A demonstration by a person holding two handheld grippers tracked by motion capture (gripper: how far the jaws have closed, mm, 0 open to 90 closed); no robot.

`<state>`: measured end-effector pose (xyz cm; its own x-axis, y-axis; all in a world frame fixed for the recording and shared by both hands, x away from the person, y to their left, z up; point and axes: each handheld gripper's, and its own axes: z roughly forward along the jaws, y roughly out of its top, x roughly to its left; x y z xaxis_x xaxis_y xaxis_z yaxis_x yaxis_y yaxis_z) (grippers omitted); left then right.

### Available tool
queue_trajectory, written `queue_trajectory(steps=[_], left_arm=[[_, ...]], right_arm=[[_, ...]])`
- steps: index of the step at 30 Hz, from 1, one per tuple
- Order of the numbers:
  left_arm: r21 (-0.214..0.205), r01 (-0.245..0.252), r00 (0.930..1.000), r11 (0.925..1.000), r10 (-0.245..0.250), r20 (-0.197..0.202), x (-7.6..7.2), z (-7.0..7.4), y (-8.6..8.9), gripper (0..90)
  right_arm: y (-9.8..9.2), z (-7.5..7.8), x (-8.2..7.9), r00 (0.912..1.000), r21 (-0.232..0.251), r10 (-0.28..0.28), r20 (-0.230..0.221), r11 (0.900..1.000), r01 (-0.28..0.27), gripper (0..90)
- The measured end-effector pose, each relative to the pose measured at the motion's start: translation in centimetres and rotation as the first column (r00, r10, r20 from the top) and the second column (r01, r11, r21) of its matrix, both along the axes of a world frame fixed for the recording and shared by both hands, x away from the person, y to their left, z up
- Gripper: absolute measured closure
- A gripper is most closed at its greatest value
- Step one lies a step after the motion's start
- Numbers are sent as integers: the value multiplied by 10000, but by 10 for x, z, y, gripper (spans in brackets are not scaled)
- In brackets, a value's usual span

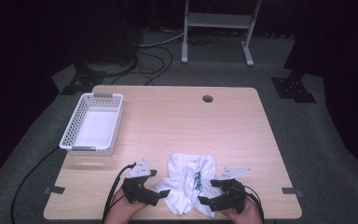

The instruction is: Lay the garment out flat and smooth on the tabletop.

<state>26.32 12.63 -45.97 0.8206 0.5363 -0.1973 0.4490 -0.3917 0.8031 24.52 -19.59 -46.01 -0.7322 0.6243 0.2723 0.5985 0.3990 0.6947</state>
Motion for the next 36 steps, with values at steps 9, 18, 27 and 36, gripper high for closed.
queue_trajectory(steps=[9, 18, 27, 36], left_arm=[[5, -52, 9999, 10000, 52, -116, 14, -2, -2, 98], [-26, -111, 9995, 9999, 110, -301, 31, -4, -3, 98], [-11, -176, 9984, 9998, 176, -540, 46, -10, -8, 103], [163, -144, 9980, 9998, 154, -616, 61, -10, -16, 118]], right_arm=[[-14, 4, 14, 9998, 163, -183, -128, 9997, 185, 175], [-25, 6, 35, 9987, 309, -461, -203, 9984, 467, 175], [-33, 3, 55, 9973, 294, -665, -309, 9973, 674, 175], [-37, 1, 72, 9963, 295, -766, -393, 9965, 778, 175]])
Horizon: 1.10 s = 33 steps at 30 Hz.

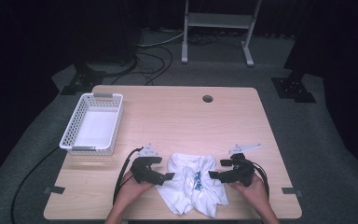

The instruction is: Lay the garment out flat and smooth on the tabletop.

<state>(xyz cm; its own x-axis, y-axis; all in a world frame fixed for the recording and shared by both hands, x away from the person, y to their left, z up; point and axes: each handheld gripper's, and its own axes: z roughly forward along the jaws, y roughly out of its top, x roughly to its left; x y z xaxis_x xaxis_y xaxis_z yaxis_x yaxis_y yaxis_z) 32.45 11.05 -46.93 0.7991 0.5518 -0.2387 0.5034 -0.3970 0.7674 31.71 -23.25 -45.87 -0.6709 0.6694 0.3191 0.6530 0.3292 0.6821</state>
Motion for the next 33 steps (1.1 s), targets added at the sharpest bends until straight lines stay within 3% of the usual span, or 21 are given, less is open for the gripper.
queue_trajectory(steps=[15, 26, 33], left_arm=[[387, -112, 9996, 9992, 123, -270, 24, -1, -9, 191], [392, -38, 9979, 9992, 63, -643, 35, -6, -12, 369], [442, 139, 9969, 9989, -104, -784, 38, -6, -15, 525]], right_arm=[[2, -4, 21, 9998, -144, -48, -168, 9999, 46, 207], [11, -7, 31, 9997, -433, -46, -234, 9991, 36, 287], [15, -12, 34, 9999, -688, -33, -165, 9976, 22, 403]])
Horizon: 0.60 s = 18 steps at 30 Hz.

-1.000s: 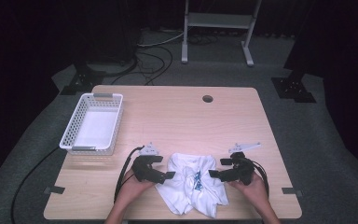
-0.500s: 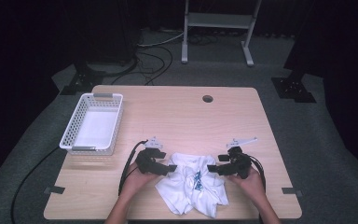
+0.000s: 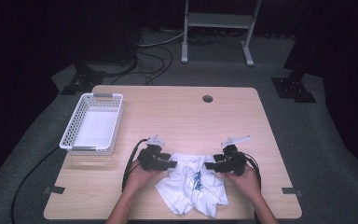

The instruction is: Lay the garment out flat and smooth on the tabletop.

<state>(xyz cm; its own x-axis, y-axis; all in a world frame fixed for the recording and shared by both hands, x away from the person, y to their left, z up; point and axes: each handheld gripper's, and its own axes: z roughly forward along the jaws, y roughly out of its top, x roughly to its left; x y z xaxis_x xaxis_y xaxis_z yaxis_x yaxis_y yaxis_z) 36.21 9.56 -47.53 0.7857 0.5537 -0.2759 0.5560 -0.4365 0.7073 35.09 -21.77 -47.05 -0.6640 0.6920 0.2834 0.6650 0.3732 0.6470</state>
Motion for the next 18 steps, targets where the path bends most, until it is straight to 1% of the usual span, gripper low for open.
queue_trajectory(steps=[3, 4, 5, 6, 9, 10, 11, 12, 13, 14, 16, 18], left_arm=[[69, 84, 10000, 9999, -84, -11, 0, 0, -2, 613], [69, 84, 10000, 9999, -84, -11, 0, 0, -2, 645], [78, 145, 9999, 9999, -144, -72, -1, 0, -3, 645], [75, 161, 9998, 9998, -160, -99, -1, -1, -4, 708], [-58, 213, 9995, 9998, -214, -243, -1, -2, -5, 798], [-87, 220, 9994, 9997, -222, -263, -1, -2, -5, 832], [-107, 271, 9992, 9996, -274, -284, -2, -2, -5, 841], [-107, 271, 9992, 9996, -274, -284, -2, -2, -5, 846], [-113, 288, 9992, 9995, -291, -289, -2, -2, -5, 846], [-120, 278, 9992, 9995, -281, -296, -2, -2, -5, 849], [-157, 298, 9990, 9994, -303, -323, -2, -1, -4, 850], [-185, 304, 9989, 9994, -310, -338, -2, 0, -2, 850]], right_arm=[[0, -1, -1, 9999, -57, -16, 122, 10000, 16, 477], [0, -1, -1, 9999, -57, -16, 122, 10000, 16, 477], [1, -1, -1, 9998, -86, 23, 180, 10000, -22, 499], [2, -1, -3, 9996, -199, 38, 266, 9998, -33, 548], [3, -1, -4, 9993, -270, 151, 355, 9995, -141, 623], [4, -2, -4, 9993, -256, 185, 328, 9995, -177, 682], [4, -2, -4, 9994, -218, 221, 284, 9995, -215, 711], [4, -2, -4, 9994, -218, 221, 284, 9995, -215, 711], [4, -2, -4, 9993, -209, 241, 283, 9995, -235, 737], [4, -4, -4, 9992, -125, 313, 258, 9994, -310, 789], [4, -4, -4, 9992, -99, 348, 219, 9994, -345, 803], [4, -4, -5, 9990, 58, 388, 223, 9992, -389, 824]])
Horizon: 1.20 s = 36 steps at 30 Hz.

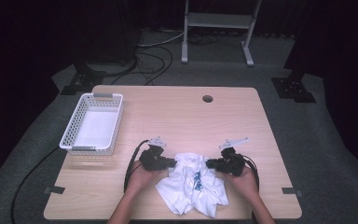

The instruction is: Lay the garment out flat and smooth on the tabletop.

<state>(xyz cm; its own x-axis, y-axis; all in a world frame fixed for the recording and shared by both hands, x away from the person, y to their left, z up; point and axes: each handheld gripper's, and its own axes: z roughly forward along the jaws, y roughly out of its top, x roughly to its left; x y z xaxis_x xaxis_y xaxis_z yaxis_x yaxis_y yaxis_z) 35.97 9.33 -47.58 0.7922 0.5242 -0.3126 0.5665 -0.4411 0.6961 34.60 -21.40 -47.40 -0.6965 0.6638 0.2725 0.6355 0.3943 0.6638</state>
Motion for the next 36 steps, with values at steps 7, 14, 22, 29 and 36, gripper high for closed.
queue_trajectory(steps=[7, 14, 22, 29, 36], left_arm=[[-299, 123, 9998, 9995, -120, 126, -3, 9, 6, 850], [-539, 350, 9987, 9979, -330, 376, -10, 23, 13, 850], [-697, 738, 9943, 9948, -680, 824, -23, 45, 20, 850], [-907, 1129, 9892, 9895, -1034, 1036, -44, 50, 22, 849], [-856, 1340, 9862, 9873, -1244, 1091, -68, 48, 25, 849]], right_arm=[[-5, 13, -9, 9996, 415, 101, 270, 9991, -112, 837], [-9, 38, -22, 9957, 622, 353, 861, 9972, -407, 838], [-14, 64, -40, 9885, 889, 579, 1394, 9935, -707, 838], [-16, 70, -60, 9841, 1022, 812, 1581, 9899, -981, 837], [-15, 61, -82, 9841, 1134, 1021, 1455, 9864, -1191, 837]])
